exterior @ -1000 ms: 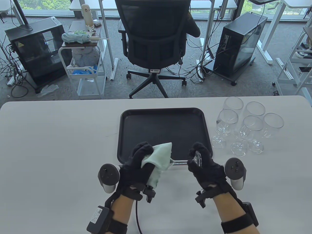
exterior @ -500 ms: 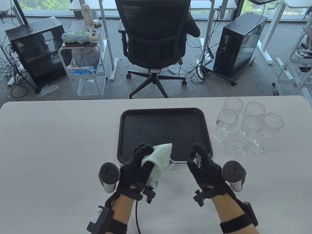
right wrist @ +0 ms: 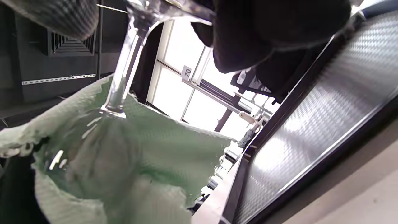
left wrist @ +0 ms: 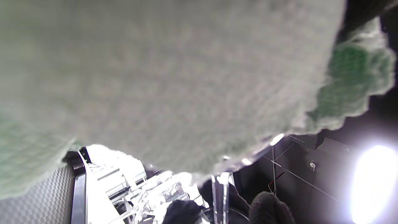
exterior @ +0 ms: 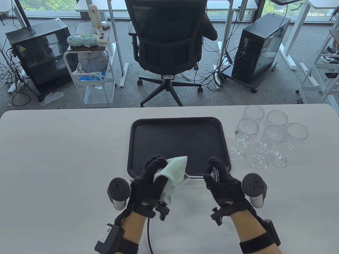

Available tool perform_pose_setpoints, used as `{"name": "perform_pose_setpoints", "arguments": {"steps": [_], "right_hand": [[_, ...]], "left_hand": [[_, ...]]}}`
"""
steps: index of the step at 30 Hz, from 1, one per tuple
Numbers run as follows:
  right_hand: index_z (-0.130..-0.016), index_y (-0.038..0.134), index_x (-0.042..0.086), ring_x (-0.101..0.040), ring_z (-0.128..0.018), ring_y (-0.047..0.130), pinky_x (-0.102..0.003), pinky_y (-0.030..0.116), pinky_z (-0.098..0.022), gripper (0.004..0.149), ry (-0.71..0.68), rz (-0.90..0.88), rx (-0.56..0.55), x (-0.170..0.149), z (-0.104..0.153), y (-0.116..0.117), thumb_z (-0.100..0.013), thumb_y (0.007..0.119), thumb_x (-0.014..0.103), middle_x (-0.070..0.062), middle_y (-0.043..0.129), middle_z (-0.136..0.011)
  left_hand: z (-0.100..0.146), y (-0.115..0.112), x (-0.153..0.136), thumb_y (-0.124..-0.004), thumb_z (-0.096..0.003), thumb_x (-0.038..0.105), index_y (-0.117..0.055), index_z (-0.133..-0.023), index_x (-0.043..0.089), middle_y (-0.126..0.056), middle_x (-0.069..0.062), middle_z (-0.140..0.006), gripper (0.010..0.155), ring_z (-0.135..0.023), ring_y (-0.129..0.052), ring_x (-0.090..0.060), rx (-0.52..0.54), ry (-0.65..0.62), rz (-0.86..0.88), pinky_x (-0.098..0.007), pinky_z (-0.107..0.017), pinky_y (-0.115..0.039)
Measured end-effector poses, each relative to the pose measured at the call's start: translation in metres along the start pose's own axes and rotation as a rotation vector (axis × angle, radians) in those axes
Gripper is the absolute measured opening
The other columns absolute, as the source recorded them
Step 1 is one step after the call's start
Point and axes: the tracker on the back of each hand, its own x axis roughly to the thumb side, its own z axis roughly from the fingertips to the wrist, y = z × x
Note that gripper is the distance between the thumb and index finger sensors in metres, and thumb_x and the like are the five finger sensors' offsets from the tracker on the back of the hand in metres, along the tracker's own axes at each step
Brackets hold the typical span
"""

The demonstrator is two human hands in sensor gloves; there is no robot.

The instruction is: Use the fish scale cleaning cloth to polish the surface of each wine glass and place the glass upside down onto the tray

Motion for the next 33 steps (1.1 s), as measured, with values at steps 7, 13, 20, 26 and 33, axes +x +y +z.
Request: {"name": "perform_pose_setpoints", "arguments": {"steps": [7,13,20,26,33], "right_hand": [[-0.108,0.026,0.034,-0.032,-0.066,0.091,-0.043,0.089,-0.044,0.092,-0.338,0.297,-0.130,0.016,0.005,-0.003,-0.045,0.088,0.061,-0.013,0.055,-0.106],[-0.107,0.046,0.030,-0.026,-0.042,0.094,-0.036,0.086,-0.023,0.077,0.016,-0.061,-0.043,0.003,0.000,-0.001,-0.049,0.073,0.072,-0.017,0.071,-0.091],[-0.109,0.023,0.030,-0.035,-0.066,0.089,-0.046,0.086,-0.045,0.093,-0.205,0.175,-0.024,0.003,0.002,0.003,-0.047,0.084,0.063,-0.016,0.051,-0.108],[-0.107,0.036,0.031,-0.033,-0.064,0.091,-0.044,0.089,-0.043,0.091,-0.258,0.194,-0.101,0.008,0.003,0.001,-0.043,0.093,0.058,-0.016,0.060,-0.101],[-0.109,0.041,0.021,-0.031,-0.051,0.094,-0.042,0.087,-0.032,0.089,-0.063,0.033,0.017,-0.004,-0.001,-0.004,-0.046,0.076,0.075,-0.019,0.069,-0.093]], "left_hand": [[0.001,0.001,-0.011,-0.074,-0.0514,0.069,-0.062,-0.102,0.037,-0.054,-0.003,-0.113,0.062,-0.099,-0.067,-0.035,-0.014,0.137,0.159,-0.056,-0.051,-0.085],[0.001,-0.002,-0.002,-0.073,-0.0498,0.070,-0.060,-0.102,0.039,-0.052,-0.001,-0.115,0.063,-0.101,-0.065,-0.034,0.001,0.021,0.054,-0.055,-0.053,-0.084],[0.001,0.004,-0.008,-0.074,-0.0503,0.069,-0.063,-0.101,0.037,-0.056,-0.002,-0.113,0.061,-0.098,-0.069,-0.035,-0.002,0.101,0.059,-0.055,-0.050,-0.086],[0.002,0.001,-0.011,-0.072,-0.0516,0.070,-0.061,-0.103,0.037,-0.054,-0.003,-0.114,0.062,-0.099,-0.067,-0.035,-0.013,0.131,0.107,-0.055,-0.051,-0.085],[0.001,-0.001,-0.005,-0.073,-0.0494,0.070,-0.061,-0.102,0.037,-0.055,-0.002,-0.113,0.063,-0.099,-0.069,-0.034,-0.014,0.023,0.010,-0.055,-0.052,-0.086]]}}
